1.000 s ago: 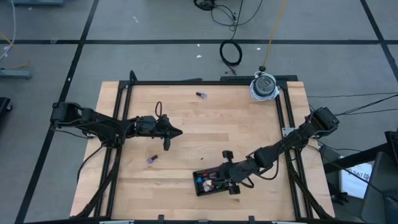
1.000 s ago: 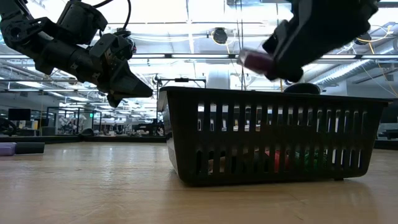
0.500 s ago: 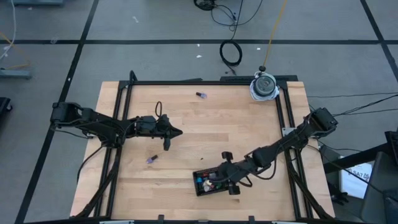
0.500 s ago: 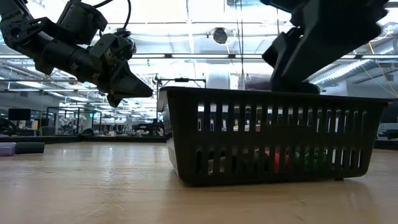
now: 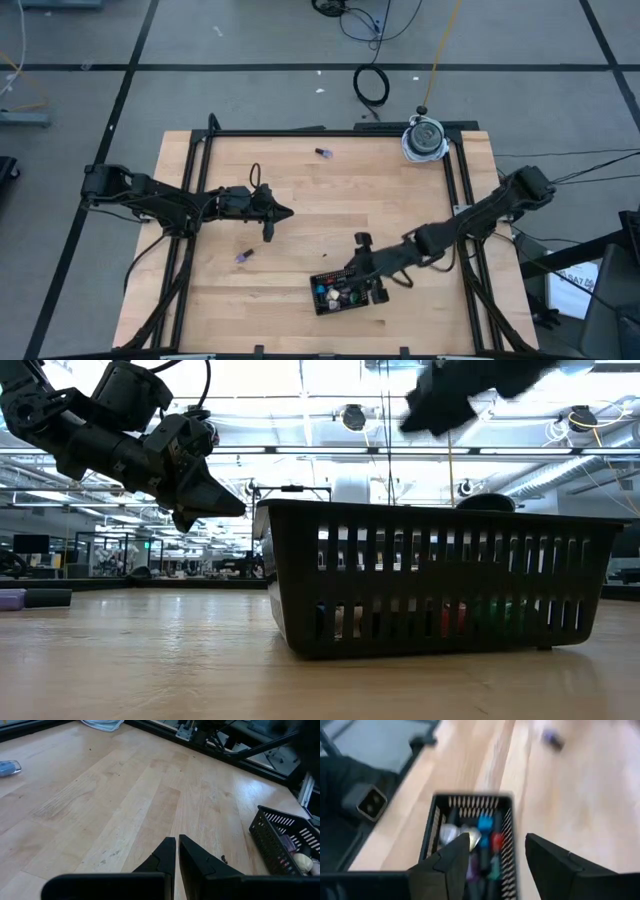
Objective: Pick & Place Nail Polish
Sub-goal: Put the purple nail polish bottle into the black bin
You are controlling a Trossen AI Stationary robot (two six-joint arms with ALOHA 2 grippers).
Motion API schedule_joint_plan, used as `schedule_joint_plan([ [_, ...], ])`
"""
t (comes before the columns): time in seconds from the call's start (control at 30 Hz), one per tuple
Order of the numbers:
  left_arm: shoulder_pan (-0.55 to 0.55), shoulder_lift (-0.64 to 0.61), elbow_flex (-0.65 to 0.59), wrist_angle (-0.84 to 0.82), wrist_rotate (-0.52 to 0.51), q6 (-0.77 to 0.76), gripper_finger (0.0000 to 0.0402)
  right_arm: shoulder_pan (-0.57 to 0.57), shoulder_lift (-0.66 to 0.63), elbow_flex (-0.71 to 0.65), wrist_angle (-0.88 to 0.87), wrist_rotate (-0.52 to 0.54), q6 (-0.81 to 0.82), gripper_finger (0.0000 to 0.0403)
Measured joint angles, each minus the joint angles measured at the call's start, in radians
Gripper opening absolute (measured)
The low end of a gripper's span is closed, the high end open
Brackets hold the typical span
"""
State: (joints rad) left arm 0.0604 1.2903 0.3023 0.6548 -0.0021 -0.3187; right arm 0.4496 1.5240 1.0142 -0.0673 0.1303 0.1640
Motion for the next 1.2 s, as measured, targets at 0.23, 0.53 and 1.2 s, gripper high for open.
schedule_joint_plan([
  [0.23,0.0,0.0,0.0,0.006,-0.007,-0.005,0.0019,-0.032,-0.153,0.0,0.079,0.007,-0.181,0.0163],
  [0.53,0.0,0.0,0.0,-0.004,0.004,-0.003,0.0019,-0.047,-0.185,-0.001,0.171,-0.001,-0.41,0.0151],
  [1.2,0.006,0.0,0.0,-0.002,-0.007,-0.161,0.0022,-0.272,-0.472,-0.523,0.763,-0.155,-0.271,0.0132],
])
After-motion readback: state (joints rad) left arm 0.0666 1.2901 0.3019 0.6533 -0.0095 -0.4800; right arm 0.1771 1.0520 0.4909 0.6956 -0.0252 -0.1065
